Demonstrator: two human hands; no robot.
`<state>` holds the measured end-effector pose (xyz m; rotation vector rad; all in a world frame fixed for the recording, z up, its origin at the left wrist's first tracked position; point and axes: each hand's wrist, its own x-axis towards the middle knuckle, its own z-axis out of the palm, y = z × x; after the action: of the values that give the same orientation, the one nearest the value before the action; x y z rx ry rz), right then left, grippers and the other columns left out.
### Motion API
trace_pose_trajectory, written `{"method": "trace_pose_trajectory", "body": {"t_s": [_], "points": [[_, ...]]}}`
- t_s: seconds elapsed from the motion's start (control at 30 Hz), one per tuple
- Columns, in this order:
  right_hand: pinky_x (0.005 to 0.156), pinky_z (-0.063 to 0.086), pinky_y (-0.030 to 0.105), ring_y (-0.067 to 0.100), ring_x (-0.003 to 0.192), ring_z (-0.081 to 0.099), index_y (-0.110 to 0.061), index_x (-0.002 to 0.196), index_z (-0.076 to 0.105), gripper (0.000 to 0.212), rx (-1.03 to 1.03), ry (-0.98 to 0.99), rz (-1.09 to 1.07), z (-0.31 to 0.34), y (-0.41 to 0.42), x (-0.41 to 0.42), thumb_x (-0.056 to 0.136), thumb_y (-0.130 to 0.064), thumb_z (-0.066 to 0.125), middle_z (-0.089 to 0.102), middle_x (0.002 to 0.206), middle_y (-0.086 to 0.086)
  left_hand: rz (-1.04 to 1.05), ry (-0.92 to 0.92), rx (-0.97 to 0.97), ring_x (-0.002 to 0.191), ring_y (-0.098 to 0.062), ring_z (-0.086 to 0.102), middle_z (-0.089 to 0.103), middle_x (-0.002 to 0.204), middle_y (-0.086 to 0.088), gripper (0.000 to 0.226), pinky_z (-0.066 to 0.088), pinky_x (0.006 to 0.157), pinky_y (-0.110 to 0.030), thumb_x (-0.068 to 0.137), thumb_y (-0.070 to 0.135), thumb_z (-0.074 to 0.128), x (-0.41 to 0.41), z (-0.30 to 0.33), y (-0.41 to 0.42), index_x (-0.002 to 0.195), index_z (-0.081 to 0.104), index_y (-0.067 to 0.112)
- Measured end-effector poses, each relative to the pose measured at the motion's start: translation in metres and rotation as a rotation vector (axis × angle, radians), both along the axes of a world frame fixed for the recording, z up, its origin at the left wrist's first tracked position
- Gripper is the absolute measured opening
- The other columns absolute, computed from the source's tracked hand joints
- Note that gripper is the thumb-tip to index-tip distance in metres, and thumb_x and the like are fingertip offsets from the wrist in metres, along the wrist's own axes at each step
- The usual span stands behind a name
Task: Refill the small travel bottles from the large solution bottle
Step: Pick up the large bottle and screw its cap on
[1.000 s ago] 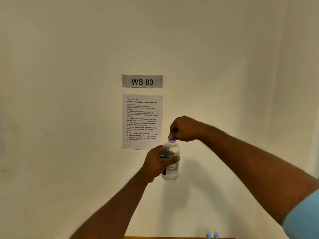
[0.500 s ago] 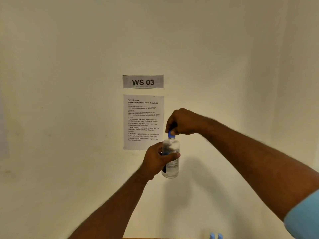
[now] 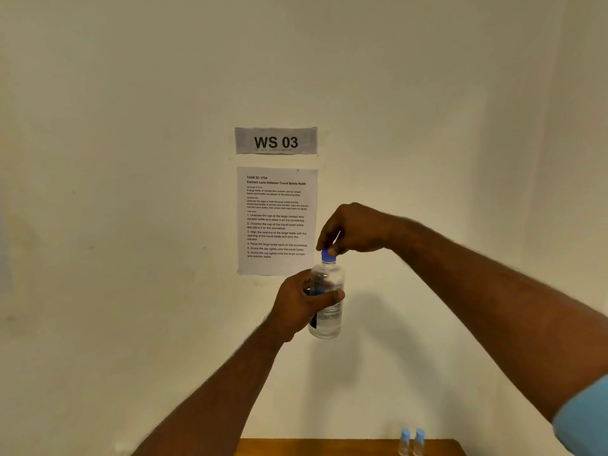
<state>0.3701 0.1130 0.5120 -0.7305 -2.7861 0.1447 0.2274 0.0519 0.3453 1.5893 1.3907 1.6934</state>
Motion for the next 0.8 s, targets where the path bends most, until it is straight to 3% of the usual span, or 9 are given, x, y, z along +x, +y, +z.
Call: {"method": "trace_pose_trajectory", "body": {"t_s": [0.17,0.3,0.43,0.5,0.6,0.67,0.8], "points": [[0.081,0.057,0.026,0.009,0.078,0.071,-0.015,0.102,0.077,0.02,0.027,0.04,-0.091,-0.02,-0.007,-0.018,0.082,-0.017,0.079,0.077,0.094,-0.002,-0.014,-0.024,-0.023,0.099,-0.014,0.074,0.076,0.109,0.004,0.041,0.059,0.084,-0.025,0.077,0.024,0.086,-0.01,-0.01,-0.005,0.114,0.069,0.027],[0.072,0.055,0.027,0.011,0.071,0.072,-0.015,0.095,0.077,0.024,0.013,0.079,-0.178,-0.041,-0.015,-0.032,0.08,-0.034,0.08,0.072,0.08,-0.006,-0.014,-0.055,-0.049,0.098,-0.014,0.074,0.076,0.108,0.002,0.042,0.06,0.081,-0.022,0.078,0.023,0.085,-0.02,-0.024,-0.012,0.117,0.069,0.023],[0.085,0.053,0.03,0.015,0.089,0.068,-0.022,0.119,0.068,0.051,-0.075,0.191,-0.256,-0.071,-0.02,-0.041,0.079,-0.054,0.075,0.073,0.102,-0.004,-0.004,-0.048,-0.083,0.095,-0.007,0.072,0.075,0.107,0.006,0.044,0.059,0.081,-0.019,0.079,0.023,0.084,-0.037,-0.04,-0.021,0.118,0.067,0.024],[0.091,0.053,0.033,0.014,0.091,0.067,-0.023,0.13,0.06,0.065,-0.196,0.266,-0.264,-0.093,-0.024,-0.044,0.077,-0.059,0.073,0.072,0.108,-0.003,-0.009,-0.039,-0.113,0.098,-0.009,0.072,0.075,0.108,0.007,0.046,0.059,0.087,-0.024,0.078,0.023,0.085,-0.048,-0.052,-0.026,0.12,0.067,0.024],[0.085,0.058,0.034,0.008,0.082,0.066,-0.025,0.128,0.061,0.07,-0.364,0.314,-0.234,-0.134,-0.031,-0.049,0.07,-0.059,0.079,0.068,0.108,-0.007,-0.011,-0.055,-0.147,0.098,-0.01,0.073,0.076,0.107,0.007,0.047,0.059,0.086,-0.024,0.077,0.021,0.086,-0.062,-0.075,-0.034,0.12,0.068,0.022],[0.082,0.059,0.033,0.01,0.087,0.067,-0.025,0.12,0.065,0.064,-0.426,0.295,-0.225,-0.166,-0.034,-0.057,0.067,-0.055,0.084,0.067,0.108,-0.009,-0.007,-0.067,-0.167,0.097,-0.008,0.073,0.076,0.106,0.007,0.047,0.058,0.083,-0.019,0.077,0.018,0.086,-0.071,-0.092,-0.04,0.12,0.068,0.021],[0.08,0.052,0.023,0.01,0.094,0.065,-0.021,0.116,0.068,0.057,-0.507,0.301,-0.219,-0.221,-0.04,-0.077,0.068,-0.044,0.088,0.069,0.106,-0.009,-0.001,-0.065,-0.214,0.099,-0.015,0.074,0.077,0.108,0.002,0.052,0.059,0.088,-0.029,0.075,0.011,0.086,-0.089,-0.131,-0.048,0.122,0.067,0.02]]}}
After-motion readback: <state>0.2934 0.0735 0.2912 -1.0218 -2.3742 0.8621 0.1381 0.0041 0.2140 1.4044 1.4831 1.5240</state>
